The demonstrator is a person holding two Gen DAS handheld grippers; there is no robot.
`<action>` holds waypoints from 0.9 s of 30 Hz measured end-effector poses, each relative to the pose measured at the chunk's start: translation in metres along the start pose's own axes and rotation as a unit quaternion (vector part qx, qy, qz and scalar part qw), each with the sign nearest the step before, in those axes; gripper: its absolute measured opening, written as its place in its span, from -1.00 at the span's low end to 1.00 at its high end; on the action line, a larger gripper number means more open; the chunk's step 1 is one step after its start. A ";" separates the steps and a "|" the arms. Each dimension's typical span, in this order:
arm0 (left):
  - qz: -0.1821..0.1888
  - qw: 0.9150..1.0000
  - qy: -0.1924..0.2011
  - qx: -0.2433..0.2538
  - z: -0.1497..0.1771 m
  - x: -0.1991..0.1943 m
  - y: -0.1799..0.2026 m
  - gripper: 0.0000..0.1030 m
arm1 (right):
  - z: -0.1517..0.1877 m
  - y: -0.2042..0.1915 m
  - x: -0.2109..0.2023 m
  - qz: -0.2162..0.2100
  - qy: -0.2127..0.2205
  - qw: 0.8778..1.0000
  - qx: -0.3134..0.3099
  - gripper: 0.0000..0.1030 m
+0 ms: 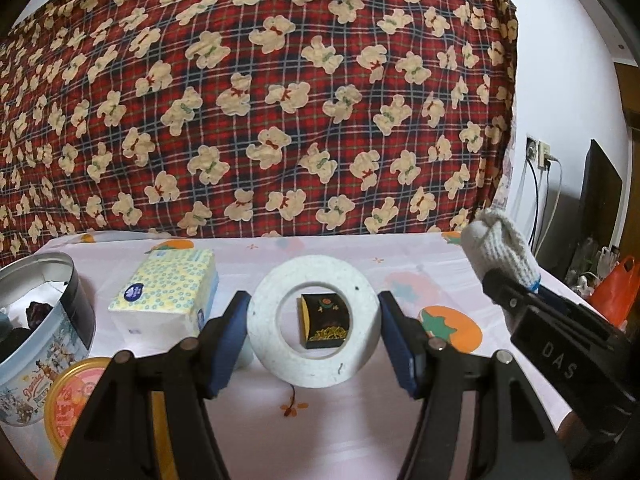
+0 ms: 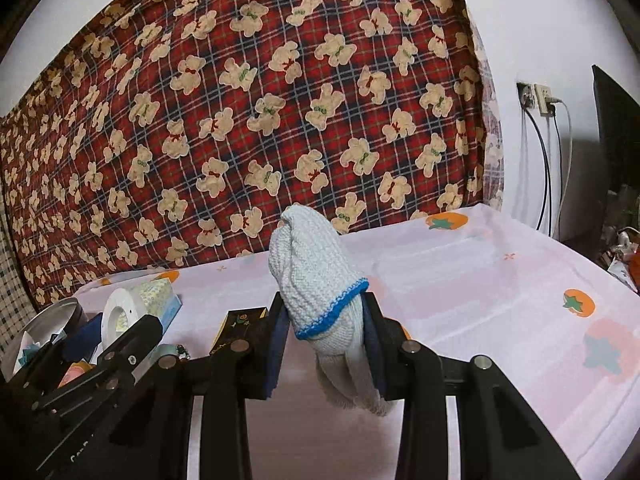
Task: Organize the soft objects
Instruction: 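Lift the glove with the right tool while the left tool grasps the white tape roll, then carry the glove and tape roll toward the silver tin with both tools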
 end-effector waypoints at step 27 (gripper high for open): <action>0.001 1.000 0.007 -0.024 0.014 -0.046 -0.029 0.24 | 0.020 -0.043 -0.047 -0.021 0.024 0.999 -0.023 -0.26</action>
Point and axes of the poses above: each gripper's, at about its wrist camera, not at the fingertips, and x roughly the way its jaws point, y to its right, z to its underside, the point moved 4 cm from there along x, roughly the way its jaws point, and after that the axes turned 12 degrees about z, right-handed, at the moved point
